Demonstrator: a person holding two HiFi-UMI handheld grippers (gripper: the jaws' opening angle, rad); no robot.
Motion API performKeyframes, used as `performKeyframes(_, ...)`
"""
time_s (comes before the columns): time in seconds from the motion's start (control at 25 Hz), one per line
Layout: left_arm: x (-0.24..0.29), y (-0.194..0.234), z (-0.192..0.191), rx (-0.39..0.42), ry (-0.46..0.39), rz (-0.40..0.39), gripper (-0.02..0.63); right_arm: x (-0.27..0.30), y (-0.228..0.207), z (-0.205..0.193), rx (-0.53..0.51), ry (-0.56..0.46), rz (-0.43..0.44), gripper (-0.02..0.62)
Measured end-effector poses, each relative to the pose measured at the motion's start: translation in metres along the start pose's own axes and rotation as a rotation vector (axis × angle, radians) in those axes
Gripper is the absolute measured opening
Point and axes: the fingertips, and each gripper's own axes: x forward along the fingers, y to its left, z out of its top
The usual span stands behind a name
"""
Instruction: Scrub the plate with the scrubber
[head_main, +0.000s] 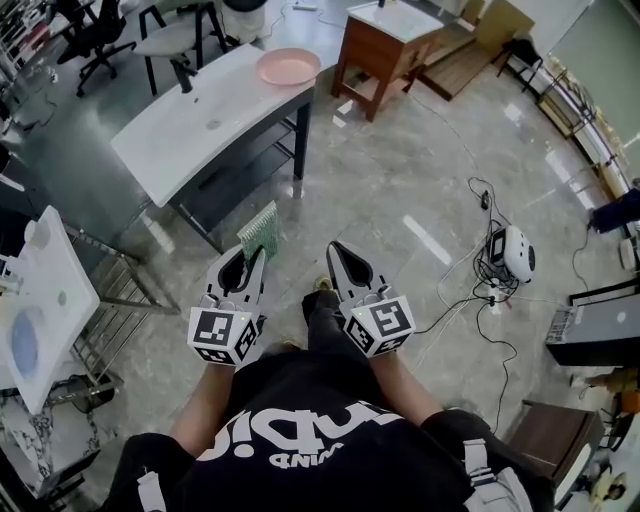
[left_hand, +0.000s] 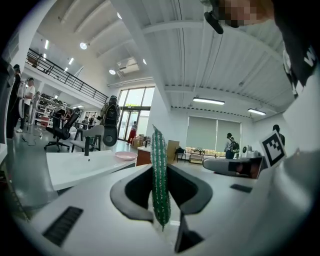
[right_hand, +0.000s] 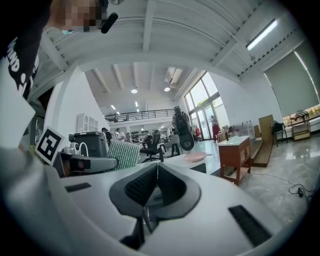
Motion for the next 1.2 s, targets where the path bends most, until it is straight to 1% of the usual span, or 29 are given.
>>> performKeyframes(0.16,0.022,0.013,-0.001,0.0,0.002,0.011,0.089,0.014,-0.021,-0.004,0.007,0.0,-0.016,0.02)
performKeyframes(0.44,0.077,0.036,0.005,0.005,-0.015,0.013,0.089,0.058,-0.063,-0.004,-0.003,-0.012,-0.006,0.02)
performKeyframes(0.72,0.135,0.069,0.021,0.0,-0.012,0.036,0.089,0.112,-0.106,0.014,0.003,-0.024,0.007,0.02)
performKeyframes(0.92,0.175,0.083,0.036,-0.002,-0.013,0.062,0.089,0.143,-0.137,0.03,0.001,-0.021,0.024,0.02)
performKeyframes(1.2,0.23,0.099,0.049,-0.007,-0.012,0.1,0.089,0.192,-0.177,0.044,0.003,-0.016,0.079,0.019)
